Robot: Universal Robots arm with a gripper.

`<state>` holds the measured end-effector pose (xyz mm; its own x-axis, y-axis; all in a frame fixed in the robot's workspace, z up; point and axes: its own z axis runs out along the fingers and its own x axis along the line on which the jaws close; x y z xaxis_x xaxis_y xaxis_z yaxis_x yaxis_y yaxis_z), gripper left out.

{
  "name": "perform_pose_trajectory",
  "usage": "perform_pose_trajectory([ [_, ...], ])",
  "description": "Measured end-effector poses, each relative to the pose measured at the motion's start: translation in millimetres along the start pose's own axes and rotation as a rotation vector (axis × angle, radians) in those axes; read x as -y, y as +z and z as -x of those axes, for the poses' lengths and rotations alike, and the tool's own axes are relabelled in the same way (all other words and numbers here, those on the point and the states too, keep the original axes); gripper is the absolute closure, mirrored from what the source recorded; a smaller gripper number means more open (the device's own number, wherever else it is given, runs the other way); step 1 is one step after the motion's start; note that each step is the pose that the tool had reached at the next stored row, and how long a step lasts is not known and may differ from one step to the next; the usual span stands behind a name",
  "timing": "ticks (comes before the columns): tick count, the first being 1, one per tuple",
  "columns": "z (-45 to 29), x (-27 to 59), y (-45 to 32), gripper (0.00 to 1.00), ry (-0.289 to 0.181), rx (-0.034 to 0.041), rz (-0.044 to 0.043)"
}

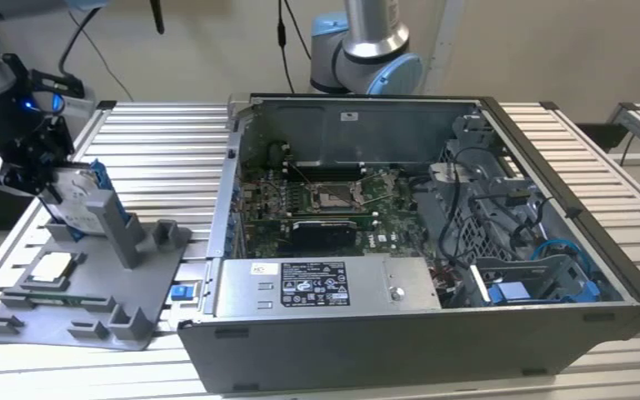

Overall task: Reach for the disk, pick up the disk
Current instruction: 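Pick up the disk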

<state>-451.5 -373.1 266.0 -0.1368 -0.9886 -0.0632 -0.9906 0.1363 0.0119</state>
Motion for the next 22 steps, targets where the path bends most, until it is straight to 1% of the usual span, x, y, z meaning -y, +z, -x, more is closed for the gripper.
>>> perform_pose_trajectory([
  [10,0.1,-0.1,-0.3,1.0,0.0,0.0001,-0.0001],
  [12,0.1,-0.2,-0.5,1.0,0.0,0.0027,0.0006],
  [15,0.1,-0.1,-0.3,1.0,0.0,0.0042,0.0003],
  [22,0.1,-0.3,-0.6,1.0,-0.001,0.0044,-0.0014],
])
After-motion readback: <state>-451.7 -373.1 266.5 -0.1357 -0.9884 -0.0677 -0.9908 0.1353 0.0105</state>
